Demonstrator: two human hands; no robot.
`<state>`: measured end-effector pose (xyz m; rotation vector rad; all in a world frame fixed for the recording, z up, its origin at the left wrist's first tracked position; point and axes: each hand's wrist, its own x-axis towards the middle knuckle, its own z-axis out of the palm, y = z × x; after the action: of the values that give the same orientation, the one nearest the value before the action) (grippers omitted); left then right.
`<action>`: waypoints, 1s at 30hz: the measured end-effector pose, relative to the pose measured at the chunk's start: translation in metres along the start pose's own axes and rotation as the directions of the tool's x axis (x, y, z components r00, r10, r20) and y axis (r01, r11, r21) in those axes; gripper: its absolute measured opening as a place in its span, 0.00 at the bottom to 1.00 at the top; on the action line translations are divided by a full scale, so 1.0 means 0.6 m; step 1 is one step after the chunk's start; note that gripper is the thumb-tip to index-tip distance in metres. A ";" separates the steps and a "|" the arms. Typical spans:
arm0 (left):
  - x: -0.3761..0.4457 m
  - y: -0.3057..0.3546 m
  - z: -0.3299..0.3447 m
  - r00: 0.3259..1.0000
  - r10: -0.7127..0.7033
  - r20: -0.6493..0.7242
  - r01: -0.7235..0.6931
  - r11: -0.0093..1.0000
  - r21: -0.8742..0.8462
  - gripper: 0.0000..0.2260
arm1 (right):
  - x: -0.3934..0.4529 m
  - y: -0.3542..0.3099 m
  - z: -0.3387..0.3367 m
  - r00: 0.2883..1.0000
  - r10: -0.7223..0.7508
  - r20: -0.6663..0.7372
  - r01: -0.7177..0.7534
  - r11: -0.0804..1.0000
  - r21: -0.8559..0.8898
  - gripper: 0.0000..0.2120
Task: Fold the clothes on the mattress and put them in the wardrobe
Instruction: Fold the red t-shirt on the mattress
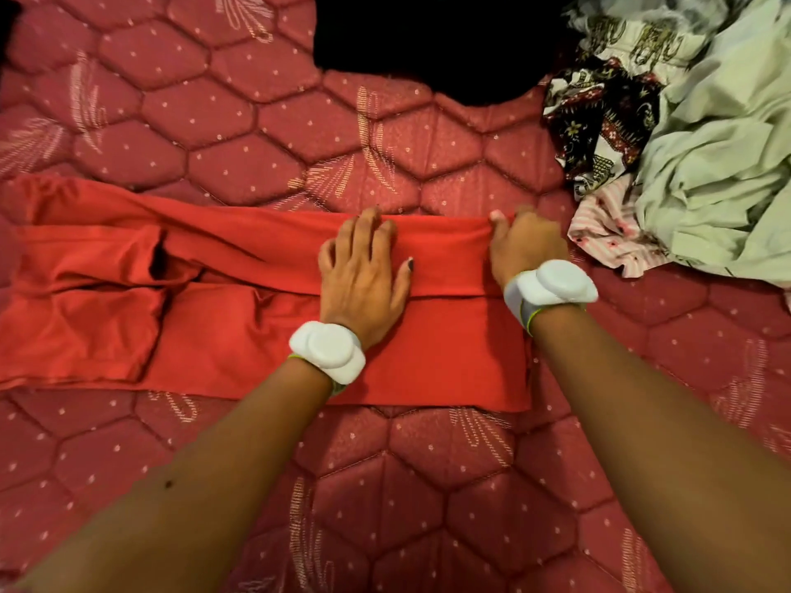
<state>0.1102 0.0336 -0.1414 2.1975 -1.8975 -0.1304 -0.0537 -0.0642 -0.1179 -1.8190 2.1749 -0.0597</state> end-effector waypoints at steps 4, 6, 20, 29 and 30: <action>-0.022 0.008 0.031 0.993 0.012 0.117 -0.016 0.999 0.028 0.26 | 0.005 0.042 -0.001 0.964 0.250 -0.088 -0.239 0.963 0.123 0.17; -0.021 0.005 0.033 0.989 0.041 0.142 -0.046 0.998 0.034 0.27 | 0.005 0.069 -0.006 0.927 0.366 -0.086 -0.351 0.924 0.151 0.15; -0.019 -0.025 -0.018 0.969 0.101 0.226 -0.034 0.958 -0.284 0.27 | -0.013 0.066 -0.010 0.898 0.358 -0.256 -0.291 0.919 0.264 0.20; -0.066 -0.304 -0.114 0.938 -0.301 -0.171 0.280 0.950 -0.139 0.16 | -0.160 -0.203 0.090 0.705 -0.690 -0.167 0.709 0.685 0.168 0.16; -0.072 -0.336 -0.123 0.936 -0.316 -0.156 0.306 0.948 -0.087 0.17 | -0.178 -0.239 0.100 0.678 -0.725 -0.123 0.731 0.647 0.216 0.16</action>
<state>0.3138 0.1114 -0.1210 2.3692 -1.4296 -0.0533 0.1149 0.0207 -0.1208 -2.4047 1.2104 -0.5101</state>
